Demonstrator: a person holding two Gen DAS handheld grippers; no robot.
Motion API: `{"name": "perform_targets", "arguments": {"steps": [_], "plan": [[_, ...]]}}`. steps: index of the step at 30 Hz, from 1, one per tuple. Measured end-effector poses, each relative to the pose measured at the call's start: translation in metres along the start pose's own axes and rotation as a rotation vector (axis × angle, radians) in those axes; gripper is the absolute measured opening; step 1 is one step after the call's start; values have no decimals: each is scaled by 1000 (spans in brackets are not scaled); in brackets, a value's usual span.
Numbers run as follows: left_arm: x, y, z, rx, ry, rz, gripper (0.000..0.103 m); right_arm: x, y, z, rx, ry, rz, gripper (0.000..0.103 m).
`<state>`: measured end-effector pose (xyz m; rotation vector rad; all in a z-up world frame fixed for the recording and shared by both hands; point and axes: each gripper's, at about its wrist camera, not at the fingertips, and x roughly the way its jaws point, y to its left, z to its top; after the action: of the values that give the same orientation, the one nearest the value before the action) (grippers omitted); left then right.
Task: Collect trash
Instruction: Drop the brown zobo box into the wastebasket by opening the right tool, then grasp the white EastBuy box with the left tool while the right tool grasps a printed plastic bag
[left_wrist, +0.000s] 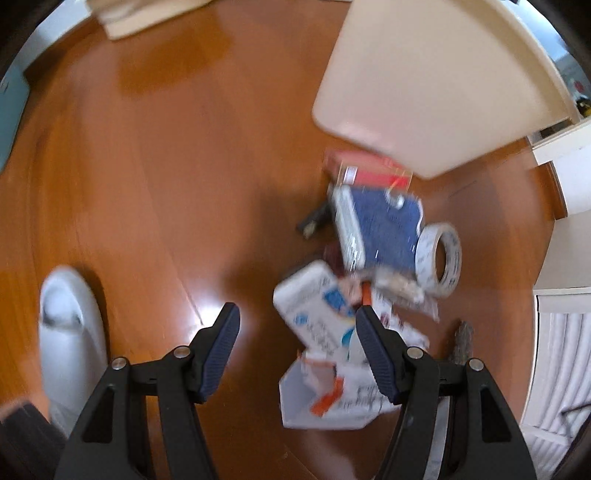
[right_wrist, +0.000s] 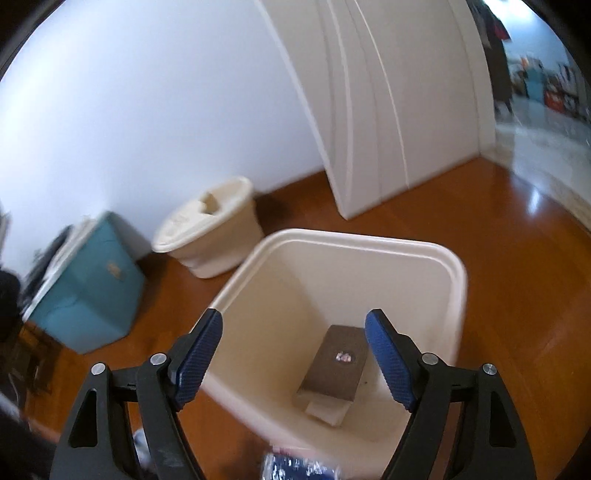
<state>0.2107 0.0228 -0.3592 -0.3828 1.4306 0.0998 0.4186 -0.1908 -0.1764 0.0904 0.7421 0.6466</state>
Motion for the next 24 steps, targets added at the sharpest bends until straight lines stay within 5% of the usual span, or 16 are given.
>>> {"name": "perform_targets", "arguments": {"steps": [4, 7, 12, 18, 24], "plan": [[-4, 27, -20, -155, -26, 29, 64, -46, 26, -84, -193, 76, 106, 97], [4, 47, -26, -261, -2, 32, 64, -32, 53, -166, -294, 343, 231, 97], [11, 42, -29, -238, 17, 51, 64, 3, 88, -270, -417, 605, 357, 87], [16, 32, -32, -216, 35, 49, 64, 40, 82, -287, -403, 622, 318, 79], [22, 38, -46, -261, 48, 46, 64, 65, 90, -308, -483, 707, 338, 42]]}}
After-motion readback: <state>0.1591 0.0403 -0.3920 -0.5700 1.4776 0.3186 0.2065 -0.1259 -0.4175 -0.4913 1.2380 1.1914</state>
